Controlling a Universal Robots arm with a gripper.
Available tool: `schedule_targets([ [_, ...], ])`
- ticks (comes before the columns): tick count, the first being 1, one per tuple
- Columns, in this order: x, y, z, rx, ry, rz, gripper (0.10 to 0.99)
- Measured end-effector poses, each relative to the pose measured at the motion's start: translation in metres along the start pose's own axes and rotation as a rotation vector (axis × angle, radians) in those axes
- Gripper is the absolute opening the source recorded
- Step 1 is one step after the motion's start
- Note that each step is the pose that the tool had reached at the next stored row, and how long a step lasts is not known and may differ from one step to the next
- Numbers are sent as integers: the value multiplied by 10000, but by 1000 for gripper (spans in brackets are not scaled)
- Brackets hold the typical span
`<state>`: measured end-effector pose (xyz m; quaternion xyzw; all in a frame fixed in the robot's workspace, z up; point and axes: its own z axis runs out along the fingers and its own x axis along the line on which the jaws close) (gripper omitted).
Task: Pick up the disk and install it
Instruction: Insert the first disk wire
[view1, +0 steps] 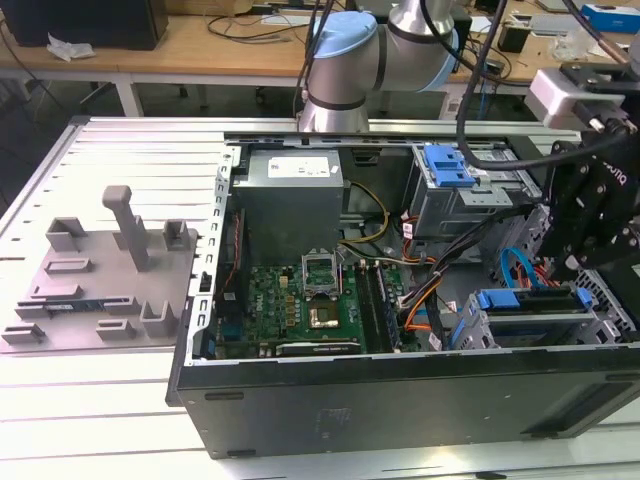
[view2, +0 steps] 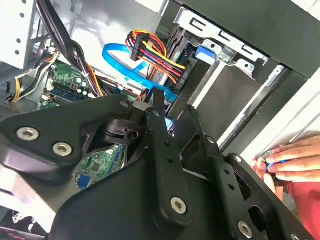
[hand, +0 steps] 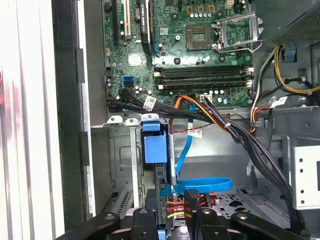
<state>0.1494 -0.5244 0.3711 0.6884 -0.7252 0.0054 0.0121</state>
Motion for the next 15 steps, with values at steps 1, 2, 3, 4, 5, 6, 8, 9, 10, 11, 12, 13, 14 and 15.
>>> schedule_targets([
  [1,-2,0,-9,1,2,1,357],
  [2,-5,4,-30,6,1,8,341],
  [3,-7,8,-62,16,0,14,212],
  [4,-10,11,-85,25,-1,19,153],
  [5,-14,14,-100,33,0,24,153],
  [6,-18,18,-109,41,-3,30,106],
  [8,-21,20,-109,44,-2,29,106],
  [9,-21,20,-111,44,1,30,106],
  [10,-22,21,-111,44,0,30,106],
  [11,-22,21,-110,44,-1,30,106],
  [12,-24,21,-110,44,0,30,106],
  [13,-24,21,-110,44,0,30,106],
  [14,-25,21,-110,44,0,30,106],
  [15,-25,21,-110,44,1,30,106],
])
